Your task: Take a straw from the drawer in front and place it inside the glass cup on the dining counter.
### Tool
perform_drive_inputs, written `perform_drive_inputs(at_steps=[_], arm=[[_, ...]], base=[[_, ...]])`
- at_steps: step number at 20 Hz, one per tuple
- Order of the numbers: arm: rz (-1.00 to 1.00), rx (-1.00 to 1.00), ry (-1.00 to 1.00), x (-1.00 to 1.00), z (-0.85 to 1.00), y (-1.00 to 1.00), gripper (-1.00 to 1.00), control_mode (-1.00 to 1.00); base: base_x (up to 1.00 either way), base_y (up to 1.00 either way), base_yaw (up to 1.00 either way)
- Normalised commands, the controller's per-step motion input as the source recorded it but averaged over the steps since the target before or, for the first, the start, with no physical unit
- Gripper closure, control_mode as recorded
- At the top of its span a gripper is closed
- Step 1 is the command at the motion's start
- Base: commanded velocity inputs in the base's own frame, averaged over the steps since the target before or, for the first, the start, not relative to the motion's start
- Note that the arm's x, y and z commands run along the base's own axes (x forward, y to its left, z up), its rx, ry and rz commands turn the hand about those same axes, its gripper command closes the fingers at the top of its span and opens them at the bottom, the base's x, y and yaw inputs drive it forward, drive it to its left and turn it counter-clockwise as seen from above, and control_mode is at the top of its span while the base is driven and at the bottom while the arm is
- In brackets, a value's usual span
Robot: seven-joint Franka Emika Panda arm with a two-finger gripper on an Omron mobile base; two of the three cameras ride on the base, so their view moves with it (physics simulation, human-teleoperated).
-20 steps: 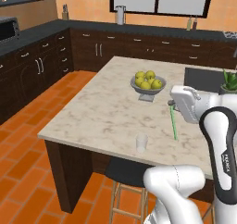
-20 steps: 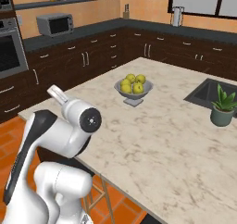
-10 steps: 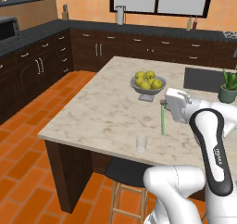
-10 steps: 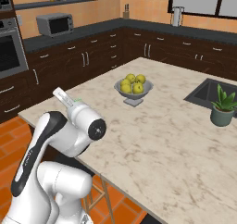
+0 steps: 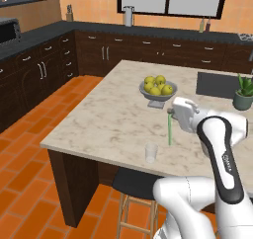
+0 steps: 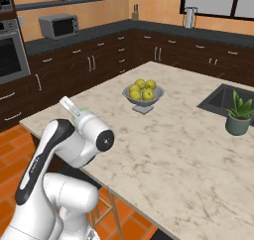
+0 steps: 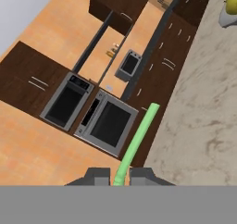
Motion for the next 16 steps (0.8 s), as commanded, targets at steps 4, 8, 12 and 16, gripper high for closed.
perform_drive_inputs(at_steps=[4, 8, 12, 16], arm=[[0.00, 0.00, 0.00, 0.16, -0.21, 0.06, 1.00, -1.00], [0.00, 0.00, 0.00, 0.33, -0.23, 0.12, 1.00, -1.00], [0.00, 0.00, 0.00, 0.35, -0.21, 0.12, 1.00, -1.00], [0.00, 0.00, 0.00, 0.29, -0.28, 0.01, 1.00, -1.00]], base=[[0.00, 0.00, 0.00], [0.00, 0.00, 0.00], [0.00, 0.00, 0.00], [0.00, 0.00, 0.00]])
